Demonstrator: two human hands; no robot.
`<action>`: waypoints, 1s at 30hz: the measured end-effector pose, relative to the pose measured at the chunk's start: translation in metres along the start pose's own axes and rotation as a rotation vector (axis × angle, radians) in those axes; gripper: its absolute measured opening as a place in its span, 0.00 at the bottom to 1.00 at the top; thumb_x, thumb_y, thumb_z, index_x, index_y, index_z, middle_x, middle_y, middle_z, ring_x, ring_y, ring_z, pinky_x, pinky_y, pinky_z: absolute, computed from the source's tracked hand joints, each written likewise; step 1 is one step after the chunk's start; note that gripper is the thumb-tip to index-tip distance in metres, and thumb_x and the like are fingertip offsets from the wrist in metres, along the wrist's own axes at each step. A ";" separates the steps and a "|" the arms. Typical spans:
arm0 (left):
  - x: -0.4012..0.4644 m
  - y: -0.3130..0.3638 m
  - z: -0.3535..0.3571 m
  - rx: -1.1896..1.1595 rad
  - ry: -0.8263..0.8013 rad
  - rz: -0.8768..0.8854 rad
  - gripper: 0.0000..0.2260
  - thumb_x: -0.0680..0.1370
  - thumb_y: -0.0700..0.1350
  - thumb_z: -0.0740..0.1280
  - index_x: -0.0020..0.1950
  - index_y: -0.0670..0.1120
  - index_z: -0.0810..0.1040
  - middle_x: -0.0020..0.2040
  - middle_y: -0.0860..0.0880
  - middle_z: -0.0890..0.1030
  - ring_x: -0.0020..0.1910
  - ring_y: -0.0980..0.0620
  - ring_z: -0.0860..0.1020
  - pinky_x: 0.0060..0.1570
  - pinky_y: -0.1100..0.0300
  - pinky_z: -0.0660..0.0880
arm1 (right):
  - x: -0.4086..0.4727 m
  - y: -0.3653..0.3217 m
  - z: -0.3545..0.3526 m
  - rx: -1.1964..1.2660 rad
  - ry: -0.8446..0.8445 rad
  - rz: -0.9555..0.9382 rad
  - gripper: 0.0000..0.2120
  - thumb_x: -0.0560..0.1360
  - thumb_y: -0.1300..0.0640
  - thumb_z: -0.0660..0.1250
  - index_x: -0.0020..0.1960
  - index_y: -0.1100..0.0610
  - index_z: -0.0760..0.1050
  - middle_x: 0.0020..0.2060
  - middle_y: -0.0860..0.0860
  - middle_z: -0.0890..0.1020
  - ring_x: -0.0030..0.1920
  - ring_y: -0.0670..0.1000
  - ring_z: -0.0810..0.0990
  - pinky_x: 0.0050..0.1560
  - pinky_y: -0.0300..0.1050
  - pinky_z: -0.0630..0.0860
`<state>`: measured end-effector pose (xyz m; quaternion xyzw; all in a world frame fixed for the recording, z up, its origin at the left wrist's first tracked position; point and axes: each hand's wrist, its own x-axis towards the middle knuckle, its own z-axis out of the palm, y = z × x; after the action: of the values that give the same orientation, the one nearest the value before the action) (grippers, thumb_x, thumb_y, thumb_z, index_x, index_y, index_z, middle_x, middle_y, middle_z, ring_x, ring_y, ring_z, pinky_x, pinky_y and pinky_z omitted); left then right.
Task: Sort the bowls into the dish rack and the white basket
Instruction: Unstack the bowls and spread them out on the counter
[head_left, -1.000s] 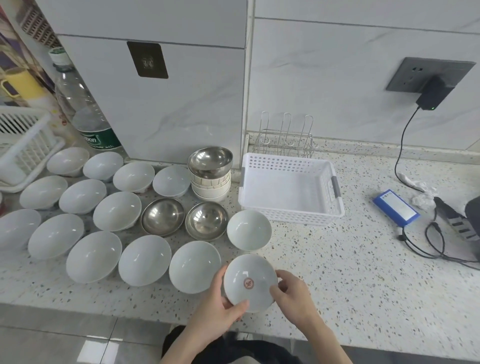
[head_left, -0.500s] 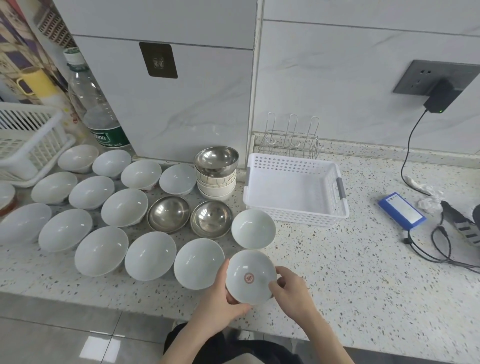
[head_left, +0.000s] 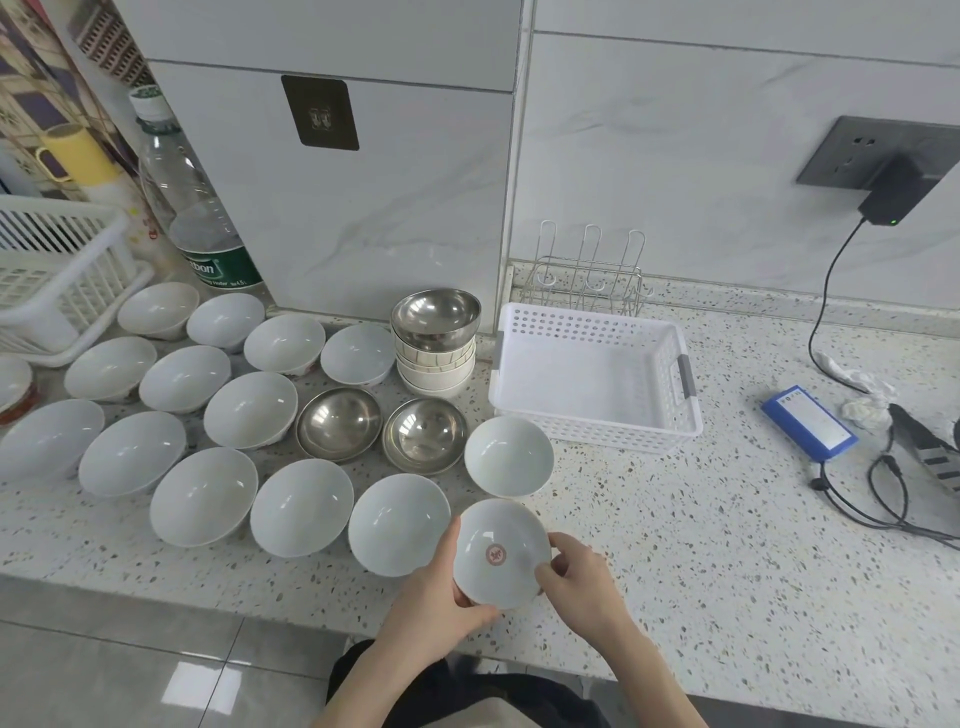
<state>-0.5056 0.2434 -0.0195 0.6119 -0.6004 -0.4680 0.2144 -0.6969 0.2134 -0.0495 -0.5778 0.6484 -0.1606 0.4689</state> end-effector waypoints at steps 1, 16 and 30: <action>0.000 -0.001 0.000 -0.002 -0.001 0.001 0.36 0.69 0.50 0.74 0.61 0.77 0.54 0.39 0.58 0.75 0.37 0.71 0.75 0.33 0.75 0.71 | 0.000 0.000 0.000 0.001 -0.004 0.005 0.13 0.73 0.60 0.61 0.55 0.48 0.75 0.24 0.47 0.70 0.22 0.43 0.64 0.25 0.35 0.61; 0.003 -0.004 -0.009 0.144 -0.040 -0.125 0.45 0.66 0.59 0.74 0.75 0.65 0.49 0.46 0.58 0.79 0.43 0.61 0.79 0.44 0.63 0.78 | 0.001 -0.011 -0.014 -0.058 -0.042 0.116 0.12 0.76 0.44 0.61 0.57 0.46 0.76 0.34 0.50 0.85 0.34 0.48 0.80 0.36 0.45 0.75; 0.122 0.033 -0.153 -0.026 0.411 -0.091 0.24 0.77 0.60 0.64 0.70 0.51 0.69 0.33 0.53 0.84 0.33 0.68 0.78 0.36 0.62 0.70 | 0.034 -0.086 -0.031 0.016 0.292 0.076 0.07 0.76 0.48 0.61 0.46 0.43 0.78 0.30 0.46 0.83 0.27 0.41 0.75 0.31 0.40 0.69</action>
<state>-0.4158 0.0775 0.0414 0.7181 -0.5098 -0.3504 0.3189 -0.6659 0.1485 0.0165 -0.5194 0.7299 -0.2301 0.3801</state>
